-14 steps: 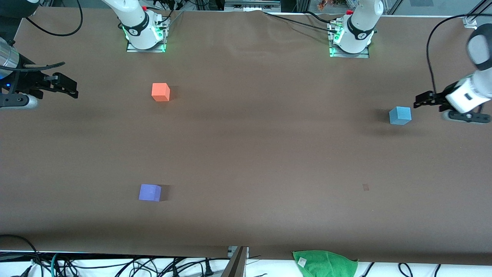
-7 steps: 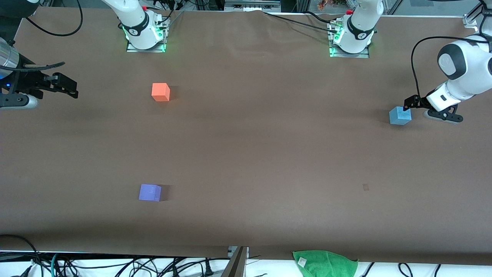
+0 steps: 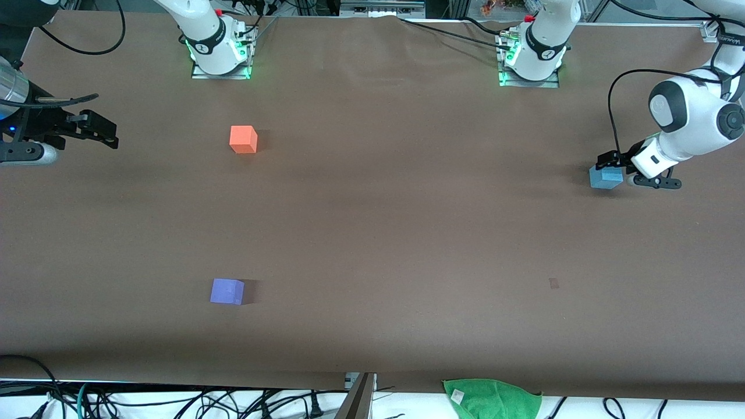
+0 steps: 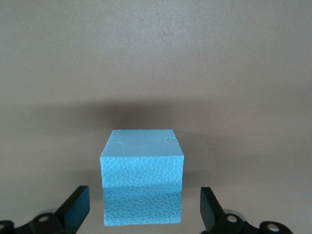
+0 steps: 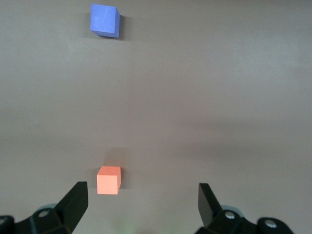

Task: Place blue block between orange and purple blocks
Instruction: 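Reach the left gripper down over the light blue cube, then close the left gripper on the light blue cube and lift it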

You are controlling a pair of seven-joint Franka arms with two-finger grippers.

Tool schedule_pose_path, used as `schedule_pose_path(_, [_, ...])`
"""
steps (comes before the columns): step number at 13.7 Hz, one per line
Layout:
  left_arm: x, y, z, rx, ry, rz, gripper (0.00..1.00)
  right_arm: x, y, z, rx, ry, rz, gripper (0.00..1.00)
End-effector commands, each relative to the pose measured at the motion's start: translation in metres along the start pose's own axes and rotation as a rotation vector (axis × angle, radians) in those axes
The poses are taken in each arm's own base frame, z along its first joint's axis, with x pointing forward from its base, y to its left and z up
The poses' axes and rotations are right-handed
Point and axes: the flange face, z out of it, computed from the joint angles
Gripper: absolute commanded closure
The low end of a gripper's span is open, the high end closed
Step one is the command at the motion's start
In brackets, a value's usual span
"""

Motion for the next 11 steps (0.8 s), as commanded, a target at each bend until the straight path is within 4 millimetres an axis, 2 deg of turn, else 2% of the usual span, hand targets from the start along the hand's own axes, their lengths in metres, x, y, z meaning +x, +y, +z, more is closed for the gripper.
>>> schedule_pose_path(1, [0.006,0.002,0.01,-0.016,-0.007,-0.038,0.0,0.001,0.001,-0.003,-0.006,0.007,-0.012,0.0])
schedule_pose_path(2, [0.008,0.003,0.011,-0.016,-0.007,-0.036,0.06,0.001,0.002,-0.003,-0.005,0.007,-0.011,0.0])
schedule_pose_path(3, [0.008,0.003,0.011,-0.014,-0.006,-0.031,0.24,0.001,0.001,-0.003,-0.006,0.007,-0.012,0.0])
schedule_pose_path(4, [0.01,0.004,0.009,-0.007,-0.006,-0.018,0.37,0.001,0.001,-0.003,-0.006,0.007,-0.012,0.0])
schedule_pose_path(6, [0.01,0.003,0.009,-0.005,-0.005,-0.006,0.55,0.001,0.002,-0.003,-0.005,0.007,-0.011,0.0])
schedule_pose_path(8, [0.013,0.002,0.005,0.0,0.003,-0.002,0.81,0.001,0.001,-0.003,-0.006,0.007,-0.012,0.0])
schedule_pose_path(10, [0.016,0.005,-0.006,0.008,0.019,0.005,0.85,0.001,0.001,-0.003,-0.006,0.007,-0.012,0.0])
schedule_pose_path(11, [0.023,0.011,-0.02,0.018,0.042,0.021,0.85,0.001,0.001,-0.003,-0.006,0.007,-0.012,0.0])
